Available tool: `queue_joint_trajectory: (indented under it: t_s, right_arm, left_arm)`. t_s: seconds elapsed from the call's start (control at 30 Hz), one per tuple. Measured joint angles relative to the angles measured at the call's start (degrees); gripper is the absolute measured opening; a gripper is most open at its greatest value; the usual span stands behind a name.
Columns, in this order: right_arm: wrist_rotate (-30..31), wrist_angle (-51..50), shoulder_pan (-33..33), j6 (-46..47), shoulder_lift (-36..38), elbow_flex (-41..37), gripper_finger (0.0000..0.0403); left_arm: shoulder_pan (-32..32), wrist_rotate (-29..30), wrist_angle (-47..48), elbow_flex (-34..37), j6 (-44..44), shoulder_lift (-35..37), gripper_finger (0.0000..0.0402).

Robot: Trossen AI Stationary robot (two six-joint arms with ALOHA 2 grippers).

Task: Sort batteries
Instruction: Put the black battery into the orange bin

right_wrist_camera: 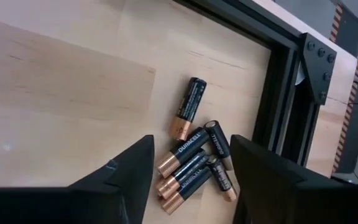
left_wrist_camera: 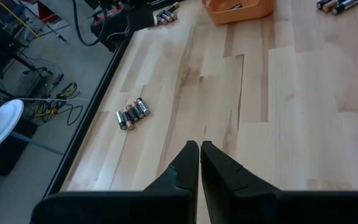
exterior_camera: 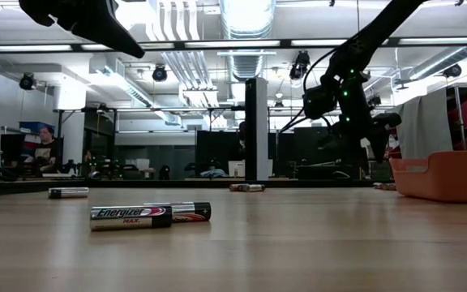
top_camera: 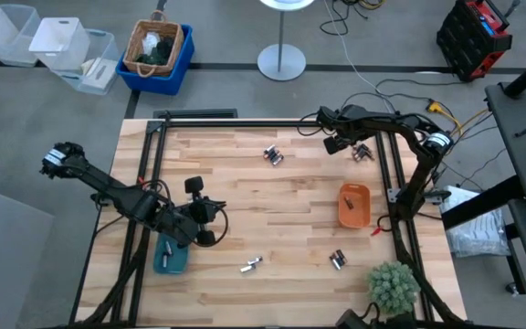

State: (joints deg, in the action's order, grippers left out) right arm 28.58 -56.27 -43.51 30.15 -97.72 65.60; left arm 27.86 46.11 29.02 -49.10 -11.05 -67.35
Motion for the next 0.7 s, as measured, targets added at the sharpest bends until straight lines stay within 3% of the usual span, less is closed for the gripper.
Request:
queue_joint_trajectory:
  t_s: [0.7]
  right_arm:
    - [-1.58,3.84,-3.06,-1.26,0.25,-2.16,0.0278]
  left_arm:
    - [0.00,-0.13,0.02,0.02,-0.15,0.00,0.0000]
